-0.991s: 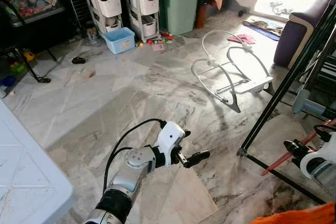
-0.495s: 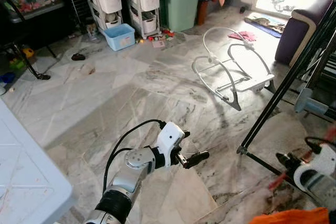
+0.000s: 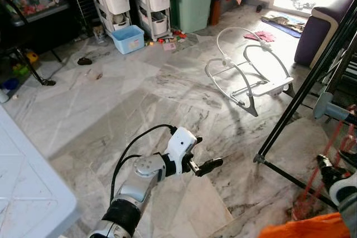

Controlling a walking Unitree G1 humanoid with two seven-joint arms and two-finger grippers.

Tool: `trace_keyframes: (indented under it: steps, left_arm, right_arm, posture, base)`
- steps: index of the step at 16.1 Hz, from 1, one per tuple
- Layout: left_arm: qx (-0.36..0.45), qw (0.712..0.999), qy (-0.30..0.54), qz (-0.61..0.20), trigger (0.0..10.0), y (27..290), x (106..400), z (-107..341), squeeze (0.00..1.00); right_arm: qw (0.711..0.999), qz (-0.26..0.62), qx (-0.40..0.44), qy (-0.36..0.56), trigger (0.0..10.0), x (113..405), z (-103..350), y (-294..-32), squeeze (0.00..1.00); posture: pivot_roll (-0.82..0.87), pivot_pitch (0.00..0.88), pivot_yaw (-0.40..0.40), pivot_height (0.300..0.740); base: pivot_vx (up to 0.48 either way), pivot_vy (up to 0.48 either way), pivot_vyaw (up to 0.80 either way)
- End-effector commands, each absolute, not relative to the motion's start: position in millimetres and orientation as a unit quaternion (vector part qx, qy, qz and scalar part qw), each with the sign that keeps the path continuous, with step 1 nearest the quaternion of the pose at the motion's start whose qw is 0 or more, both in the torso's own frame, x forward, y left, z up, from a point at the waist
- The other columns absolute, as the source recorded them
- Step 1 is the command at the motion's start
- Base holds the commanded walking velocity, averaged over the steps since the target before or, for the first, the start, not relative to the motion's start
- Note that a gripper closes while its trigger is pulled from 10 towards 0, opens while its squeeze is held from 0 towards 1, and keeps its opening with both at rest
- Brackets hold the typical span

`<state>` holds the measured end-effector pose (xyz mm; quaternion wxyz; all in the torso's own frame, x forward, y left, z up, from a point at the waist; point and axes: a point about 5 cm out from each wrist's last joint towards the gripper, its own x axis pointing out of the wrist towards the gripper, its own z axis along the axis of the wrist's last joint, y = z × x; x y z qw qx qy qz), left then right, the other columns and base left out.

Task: Hang hanger

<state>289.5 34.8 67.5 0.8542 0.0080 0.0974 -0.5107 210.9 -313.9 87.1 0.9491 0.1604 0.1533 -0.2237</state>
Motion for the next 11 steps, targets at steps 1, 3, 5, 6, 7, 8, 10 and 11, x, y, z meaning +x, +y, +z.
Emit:
trace_keyframes:
  steps: [1, 3, 5, 6, 7, 8, 10, 11]
  left_arm:
    - [0.011, 0.854, 0.093, -0.511, 10.0, 33.2, 291.8, 69.5, 0.0]
    - [0.014, 0.857, 0.082, -0.508, 10.0, 32.2, 294.8, 73.5, 0.0]
    - [0.023, 0.872, 0.068, -0.484, 10.0, 36.7, 301.9, 78.9, 0.0]
    - [0.028, 0.885, 0.057, -0.461, 10.0, 40.7, 307.2, 83.2, 0.0]
    - [0.043, 0.896, 0.046, -0.44, 10.0, 46.8, 310.6, 84.7, 0.0]
    - [0.056, 0.912, 0.041, -0.404, 10.0, 57.7, 316.9, 87.8, 0.0]
    - [0.104, 0.947, 0.022, -0.302, 10.0, 91.5, 329.4, 94.9, 0.0]
    - [0.114, 0.952, 0.019, -0.285, 10.0, 97.2, 331.9, 96.6, 0.0]
  right_arm:
    - [0.951, -0.236, 0.151, 0.131, 10.0, 204.0, 92.7, -306.5, 1.0]
    - [0.952, -0.252, 0.138, 0.108, 10.0, 191.8, 97.0, -298.9, 1.0]
    - [0.95, -0.267, 0.128, 0.096, 10.0, 180.8, 100.5, -293.3, 1.0]
    - [0.951, -0.268, 0.117, 0.098, 10.0, 177.7, 101.7, -290.7, 1.0]
    - [0.953, -0.274, 0.093, 0.088, 10.0, 175.8, 105.4, -288.5, 1.0]
    - [0.955, -0.273, 0.083, 0.079, 10.0, 175.4, 110.1, -280.4, 1.0]
    - [0.963, -0.257, 0.063, 0.049, 10.0, 183.0, 116.1, -251.1, 1.0]
    - [0.964, -0.254, 0.067, 0.047, 10.0, 185.3, 115.9, -246.2, 1.0]
  posture:
    - [-0.1, 0.028, 0.036, 0.74]
    - [-0.1, 0.02, 0.037, 0.74]
    - [-0.09, 0.015, 0.03, 0.74]
    - [-0.08, 0.016, 0.023, 0.74]
    - [-0.06, 0.015, 0.014, 0.74]
    - [-0.05, 0.019, -0.002, 0.74]
    - [0.01, 0.004, -0.047, 0.74]
    - [0.02, 0.005, -0.056, 0.74]
  base:
    - [0.0, 0.0, 0.0]
    - [0.0, 0.0, 0.0]
    - [0.0, 0.0, 0.0]
    - [0.0, 0.0, 0.0]
    - [0.0, 0.0, 0.0]
    - [0.0, 0.0, 0.0]
    - [0.0, 0.0, 0.0]
    - [0.0, 0.0, 0.0]
